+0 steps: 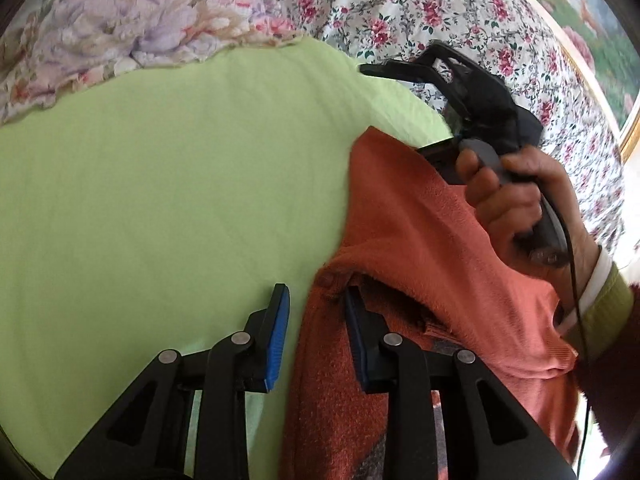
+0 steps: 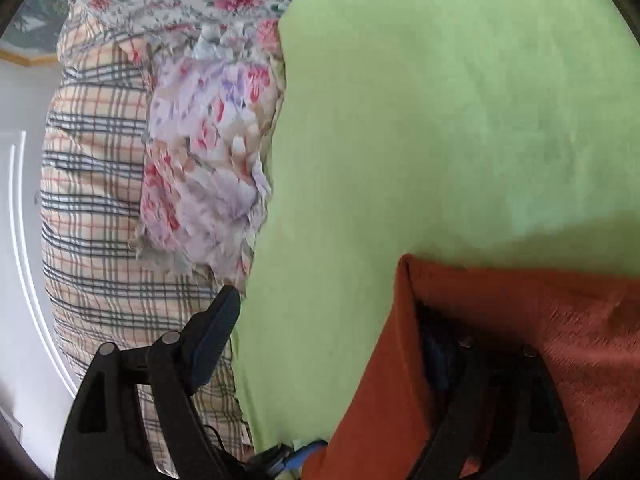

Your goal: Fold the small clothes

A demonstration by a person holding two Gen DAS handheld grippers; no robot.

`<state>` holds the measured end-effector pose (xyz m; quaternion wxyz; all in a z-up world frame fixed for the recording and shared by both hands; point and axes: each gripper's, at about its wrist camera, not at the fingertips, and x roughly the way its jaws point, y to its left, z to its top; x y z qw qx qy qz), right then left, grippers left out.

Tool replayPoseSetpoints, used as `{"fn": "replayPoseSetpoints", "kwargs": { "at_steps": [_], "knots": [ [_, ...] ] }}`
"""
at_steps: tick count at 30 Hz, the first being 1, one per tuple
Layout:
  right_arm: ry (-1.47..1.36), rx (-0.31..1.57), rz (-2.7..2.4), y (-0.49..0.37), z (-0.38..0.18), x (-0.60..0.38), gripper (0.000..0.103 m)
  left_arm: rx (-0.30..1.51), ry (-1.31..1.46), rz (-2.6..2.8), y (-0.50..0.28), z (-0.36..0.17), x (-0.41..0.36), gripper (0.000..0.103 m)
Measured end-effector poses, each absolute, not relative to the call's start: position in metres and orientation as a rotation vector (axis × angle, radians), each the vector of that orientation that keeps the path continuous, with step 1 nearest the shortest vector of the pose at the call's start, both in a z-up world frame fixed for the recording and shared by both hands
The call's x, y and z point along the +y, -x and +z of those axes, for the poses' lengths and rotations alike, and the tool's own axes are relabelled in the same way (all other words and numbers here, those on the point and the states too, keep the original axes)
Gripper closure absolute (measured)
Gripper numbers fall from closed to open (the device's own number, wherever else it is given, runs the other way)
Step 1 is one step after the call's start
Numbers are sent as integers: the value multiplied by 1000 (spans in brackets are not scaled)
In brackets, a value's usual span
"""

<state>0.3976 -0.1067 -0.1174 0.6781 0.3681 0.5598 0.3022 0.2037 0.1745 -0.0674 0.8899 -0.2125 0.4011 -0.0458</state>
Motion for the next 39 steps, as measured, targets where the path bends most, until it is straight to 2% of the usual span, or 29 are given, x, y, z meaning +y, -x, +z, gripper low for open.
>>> {"fn": "replayPoseSetpoints", "kwargs": {
  "at_steps": [5,9,14,16,19,23,24,26,27,31,36,39],
  "knots": [
    [-604,1188,546,-367,-79,-142,22,825,393,-185,-197,-40,169,76],
    [-474,1127,389,-318,-56,-194,22,794,292,-195,-205,-19,156,69],
    [-413,1050,100,-215,-35,-276,24,893,116,-89,-241,-39,144,68],
    [-430,1014,-37,-172,-29,-310,33,966,66,-79,-251,-57,139,65],
    [-448,985,-207,-120,-25,-349,38,947,29,-76,-245,-56,135,65],
    [-401,1071,-263,-105,-43,-353,43,955,37,-73,-239,-53,133,65],
    [-382,1092,-266,-107,-48,-349,47,957,32,-68,-239,-54,132,65],
    [-327,1111,-261,-113,-50,-342,72,963,15,-60,-239,-53,129,65],
    [-320,1101,-245,-117,-45,-338,99,965,6,-57,-241,-52,128,65],
    [-255,998,-299,-114,-13,-333,99,977,-43,-50,-239,-53,119,64],
    [-292,1109,-360,-117,-52,-353,99,992,-78,-47,-237,-53,116,61],
    [-357,1056,-338,-100,-34,-353,96,1003,-27,-97,-214,-40,125,58]
  ]
}}
